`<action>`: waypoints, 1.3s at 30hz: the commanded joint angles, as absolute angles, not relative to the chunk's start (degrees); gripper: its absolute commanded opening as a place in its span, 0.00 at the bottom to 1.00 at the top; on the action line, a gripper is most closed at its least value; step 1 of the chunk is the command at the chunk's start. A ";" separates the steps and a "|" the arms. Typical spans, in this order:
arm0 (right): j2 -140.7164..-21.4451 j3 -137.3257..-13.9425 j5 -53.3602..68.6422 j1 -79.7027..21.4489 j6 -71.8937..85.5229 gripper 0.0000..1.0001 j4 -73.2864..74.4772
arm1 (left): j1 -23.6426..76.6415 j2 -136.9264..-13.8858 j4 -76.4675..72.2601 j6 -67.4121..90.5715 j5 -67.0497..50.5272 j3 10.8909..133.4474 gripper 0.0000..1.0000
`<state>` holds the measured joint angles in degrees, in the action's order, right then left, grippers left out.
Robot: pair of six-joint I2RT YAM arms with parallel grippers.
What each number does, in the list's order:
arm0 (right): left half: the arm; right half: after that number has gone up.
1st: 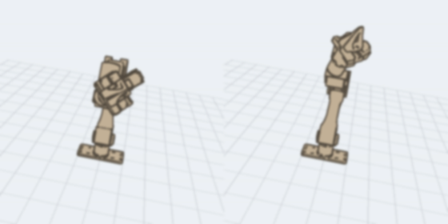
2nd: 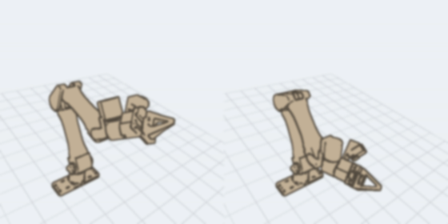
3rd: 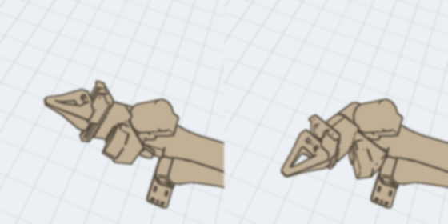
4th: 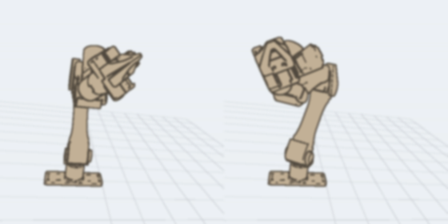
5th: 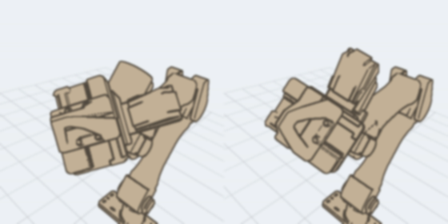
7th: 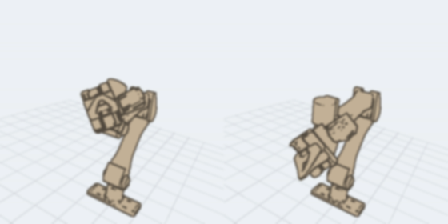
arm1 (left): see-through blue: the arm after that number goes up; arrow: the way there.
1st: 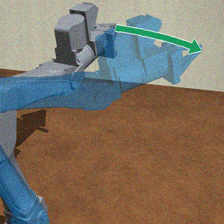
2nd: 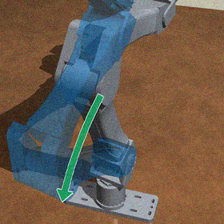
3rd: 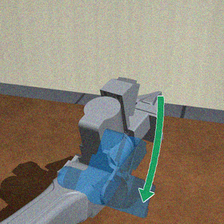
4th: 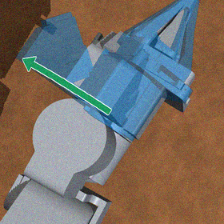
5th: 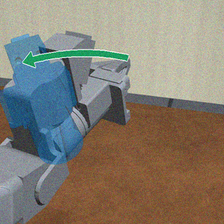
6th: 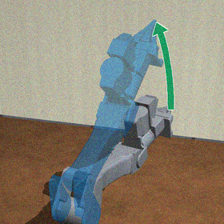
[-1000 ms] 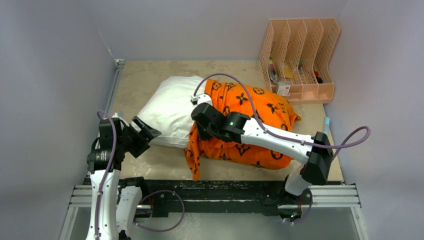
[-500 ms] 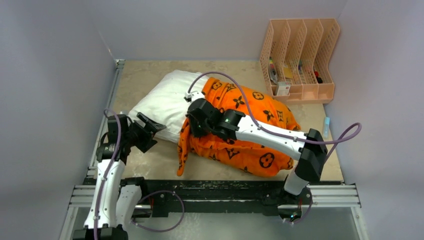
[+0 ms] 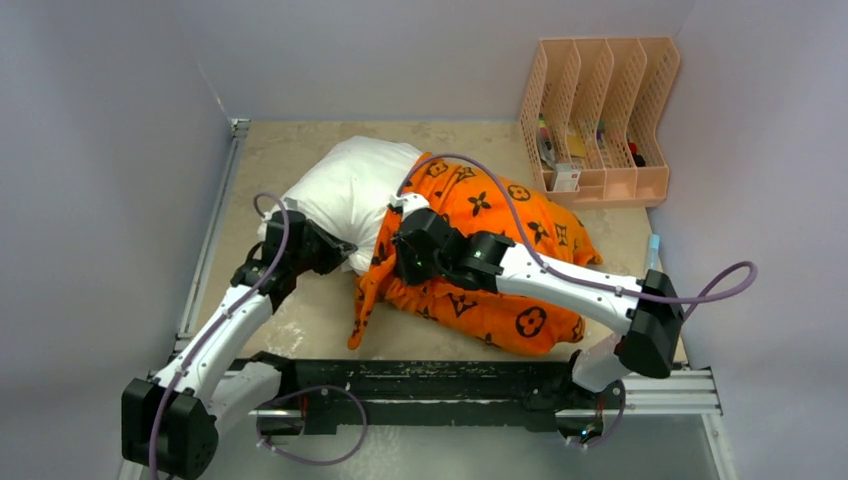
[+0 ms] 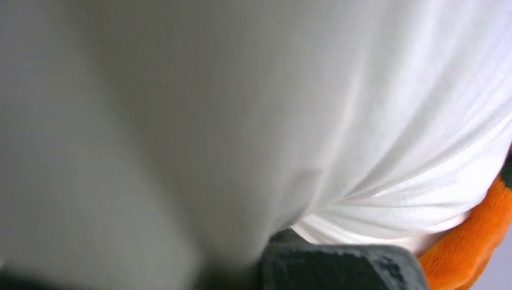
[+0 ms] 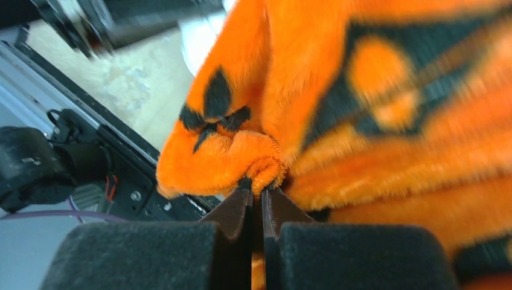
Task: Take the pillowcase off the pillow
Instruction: Remove the pillow from the pillowcase.
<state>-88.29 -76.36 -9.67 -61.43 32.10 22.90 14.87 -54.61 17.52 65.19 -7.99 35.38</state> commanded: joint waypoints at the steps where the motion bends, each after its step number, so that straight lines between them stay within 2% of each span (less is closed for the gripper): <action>1: -81.10 -70.86 -12.57 -61.17 33.99 0.00 27.82 | 14.71 -55.39 19.18 59.54 8.25 44.41 0.00; 3: -78.67 -67.29 -6.79 -61.17 33.21 0.00 30.61 | 12.17 -57.51 23.61 54.71 10.64 49.72 0.00; 6: -75.84 -62.52 2.59 -61.66 30.35 0.00 34.31 | -0.23 -64.32 30.47 47.51 1.27 57.31 0.00; 9: -72.20 -59.47 4.35 -64.41 31.76 0.00 39.74 | -9.45 -67.44 31.64 44.74 -3.92 59.77 0.00; 12: -67.43 -58.28 1.98 -65.61 33.50 0.00 44.11 | -11.75 -67.82 32.42 43.81 -3.27 60.04 0.00; 16: -62.97 -58.38 1.63 -65.52 33.42 0.00 40.85 | -12.12 -66.58 30.63 45.38 -9.75 55.99 0.00; 17: -62.66 -59.63 1.49 -65.56 33.42 0.05 39.67 | -12.06 -65.25 30.53 45.79 -10.29 54.55 0.00; 22: -61.24 -69.10 -3.48 -65.59 32.38 0.49 34.74 | -12.11 -57.34 36.60 43.67 -8.57 50.38 0.00; 25: -60.07 -73.23 -13.89 -65.49 33.65 0.57 37.29 | -12.06 -53.01 40.47 42.90 -8.50 48.34 0.00; 29: -60.46 -75.63 -34.90 -64.45 38.39 0.76 43.13 | -12.05 -48.13 43.29 43.23 -11.22 45.83 0.00; 33: -64.40 -75.53 -36.70 -59.11 40.62 0.81 45.07 | -12.04 -45.17 46.10 43.56 -11.73 44.47 0.00; 35: -66.95 -73.90 -33.32 -55.65 40.53 0.80 43.53 | -12.04 -44.05 46.56 43.68 -11.92 44.14 0.00; 38: -70.87 -70.60 -27.09 -51.46 39.01 0.61 38.88 | -12.07 -43.33 46.95 44.25 -11.07 44.13 0.00; 39: -72.01 -70.20 -26.47 -51.00 38.45 0.50 38.79 | -12.04 -43.35 47.05 44.52 -10.61 44.31 0.00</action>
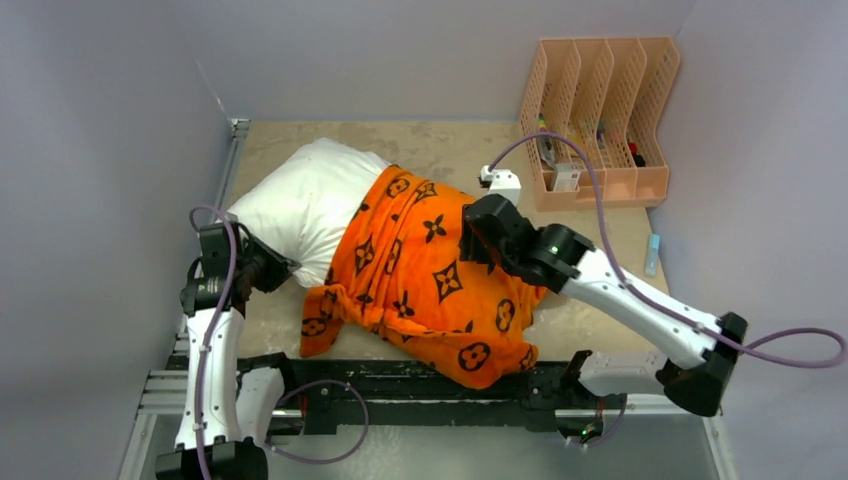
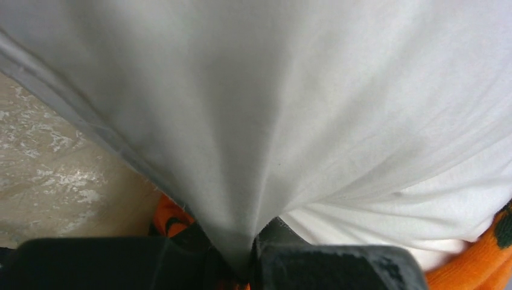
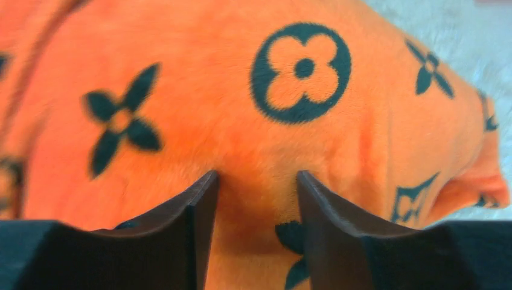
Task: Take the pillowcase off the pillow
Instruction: Remove the pillow from the pillowcase.
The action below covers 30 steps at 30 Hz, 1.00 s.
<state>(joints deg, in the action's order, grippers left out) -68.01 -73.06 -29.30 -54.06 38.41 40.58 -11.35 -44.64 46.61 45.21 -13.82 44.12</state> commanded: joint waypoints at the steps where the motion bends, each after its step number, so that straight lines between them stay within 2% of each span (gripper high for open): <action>1: -72.90 -70.43 -28.03 -50.83 39.85 0.31 40.63 | -12.04 -43.48 47.35 44.86 -9.58 44.67 0.00; 2: -72.66 -70.22 -30.37 -50.76 41.56 0.11 42.84 | -12.04 -43.66 47.82 45.05 -8.51 45.28 0.00; 3: -71.44 -68.76 -32.42 -50.56 42.25 0.02 43.72 | -12.06 -43.68 48.04 45.08 -7.21 45.91 0.00; 4: -69.65 -65.95 -34.13 -49.95 42.61 0.00 44.32 | -12.04 -43.64 48.15 45.02 -5.42 46.60 0.00; 7: -63.15 -59.63 -36.94 -43.39 44.04 0.00 48.04 | -12.04 -43.69 48.19 45.59 -0.55 48.06 0.00; 12: -52.49 -53.50 -29.62 -28.41 38.99 0.00 46.92 | -12.07 -45.37 47.41 46.77 -0.29 48.69 0.00; 15: -51.94 -53.64 -25.49 -26.82 38.87 0.00 45.62 | -12.10 -45.27 47.90 46.15 -0.18 48.64 0.00; 18: -52.89 -56.69 -16.21 -26.81 35.62 0.00 41.88 | -12.06 -44.91 48.93 44.05 -0.86 49.36 0.00; 19: -53.05 -58.02 -12.08 -26.83 34.39 0.06 39.54 | -12.09 -44.43 49.11 43.76 -1.58 49.42 0.00; 21: -53.29 -60.87 -6.80 -26.85 32.65 0.32 34.95 | -12.04 -43.71 49.21 43.52 -3.01 48.90 0.00; 22: -53.40 -61.92 -4.53 -26.81 33.02 0.49 33.33 | -12.04 -43.39 49.23 43.62 -3.60 48.22 0.00; 23: -53.44 -62.39 -3.06 -26.85 33.55 0.61 31.09 | -12.08 -43.15 49.14 43.85 -3.90 47.53 0.00; 25: -54.45 -62.55 -1.39 -26.81 35.27 0.70 28.22 | -12.04 -42.04 48.81 44.30 -4.02 46.27 0.00; 27: -57.60 -63.80 -0.11 -26.81 35.78 0.75 27.83 | -12.04 -41.48 48.22 44.74 -4.73 45.00 0.00; 30: -64.97 -67.02 -0.14 -26.85 33.89 0.76 26.98 | -12.05 -41.04 47.15 45.55 -6.16 43.11 0.00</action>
